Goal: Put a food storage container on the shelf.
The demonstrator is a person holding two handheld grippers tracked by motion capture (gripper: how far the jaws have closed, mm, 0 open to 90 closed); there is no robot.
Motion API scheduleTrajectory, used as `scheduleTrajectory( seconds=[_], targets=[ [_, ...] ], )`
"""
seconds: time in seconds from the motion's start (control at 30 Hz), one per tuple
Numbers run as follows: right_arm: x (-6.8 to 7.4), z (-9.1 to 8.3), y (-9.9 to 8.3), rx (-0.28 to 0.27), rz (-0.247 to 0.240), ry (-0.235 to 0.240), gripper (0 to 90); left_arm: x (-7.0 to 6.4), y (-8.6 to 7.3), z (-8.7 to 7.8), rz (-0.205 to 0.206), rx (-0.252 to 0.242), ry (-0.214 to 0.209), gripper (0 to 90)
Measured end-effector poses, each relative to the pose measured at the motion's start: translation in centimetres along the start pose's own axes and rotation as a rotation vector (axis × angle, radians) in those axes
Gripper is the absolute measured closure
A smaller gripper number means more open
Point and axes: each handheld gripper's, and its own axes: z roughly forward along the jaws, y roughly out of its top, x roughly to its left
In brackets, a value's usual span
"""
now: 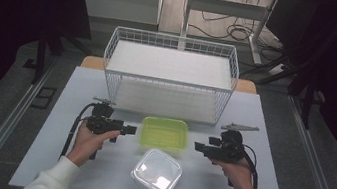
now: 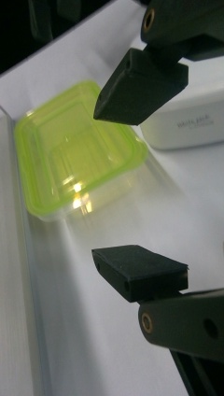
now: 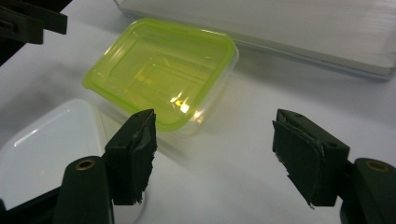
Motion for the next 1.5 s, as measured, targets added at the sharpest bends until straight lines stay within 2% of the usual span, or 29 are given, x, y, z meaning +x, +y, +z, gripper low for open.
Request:
scheduleTrajectory(
  seconds=[0.13,0.23,0.27,0.33,0.47,0.5,0.63,0.67,0.77,0.83,0.9,0.93,1.03,1.13,1.3,1.37,1.43,1.5],
  targets=[
    [0.5,1.0,0.6,0.028,0.017,-0.001,31.0,0.3,0.4,0.4,0.002,0.026,0.018,30.1],
    [0.6,1.5,0.7,0.047,0.017,-0.003,31.1,0.3,0.8,0.5,-0.012,0.025,0.006,30.3],
    [0.7,1.7,0.7,0.051,0.017,-0.005,31.3,0.3,1.0,0.6,-0.024,0.021,-0.014,30.3],
    [0.7,2.3,1.2,0.060,0.043,-0.003,32.8,-0.2,1.5,1.1,-0.020,0.036,0.008,30.8],
    [0.8,3.3,2.1,0.069,0.057,-0.011,34.7,-0.6,1.8,1.8,-0.019,0.052,0.005,32.1],
    [0.7,3.5,2.3,0.071,0.066,-0.010,35.2,-0.5,1.9,1.9,-0.007,0.068,0.002,32.6],
    [0.5,4.1,2.8,0.073,0.085,0.000,37.7,-0.4,2.1,2.7,-0.022,0.083,-0.009,35.0],
    [0.5,4.3,2.9,0.073,0.090,-0.001,38.4,-0.1,2.1,3.4,-0.049,0.092,-0.025,35.4],
    [0.3,5.0,3.2,0.082,0.106,-0.004,40.1,0.1,2.1,3.7,-0.066,0.100,-0.030,36.9],
    [0.2,5.2,3.2,0.088,0.109,-0.002,40.7,0.3,2.2,3.9,-0.091,0.095,-0.049,37.6],
    [-0.3,6.0,3.1,0.109,0.124,0.001,42.1,0.6,2.2,4.1,-0.081,0.111,-0.059,39.5],
    [-0.5,6.2,3.1,0.111,0.128,0.011,42.7,0.8,2.2,4.5,-0.100,0.118,-0.065,40.2],
    [-0.8,7.1,3.0,0.128,0.152,0.027,44.6,1.0,2.1,4.9,-0.120,0.122,-0.080,43.0],
    [-0.9,7.4,2.9,0.138,0.164,0.039,46.2,1.1,2.0,5.2,-0.123,0.127,-0.086,45.0],
    [-1.4,7.7,2.7,0.134,0.191,0.051,49.2,1.7,1.7,5.7,-0.160,0.134,-0.126,48.9],
    [-1.6,8.0,2.5,0.145,0.209,0.066,50.9,1.9,1.5,5.8,-0.175,0.135,-0.136,51.1],
    [-1.8,8.2,2.3,0.146,0.232,0.096,55.1,2.0,1.3,6.1,-0.193,0.136,-0.167,54.3],
    [-1.9,8.2,2.3,0.145,0.248,0.122,61.3,2.0,1.2,6.1,-0.193,0.132,-0.177,59.8]
  ],
)
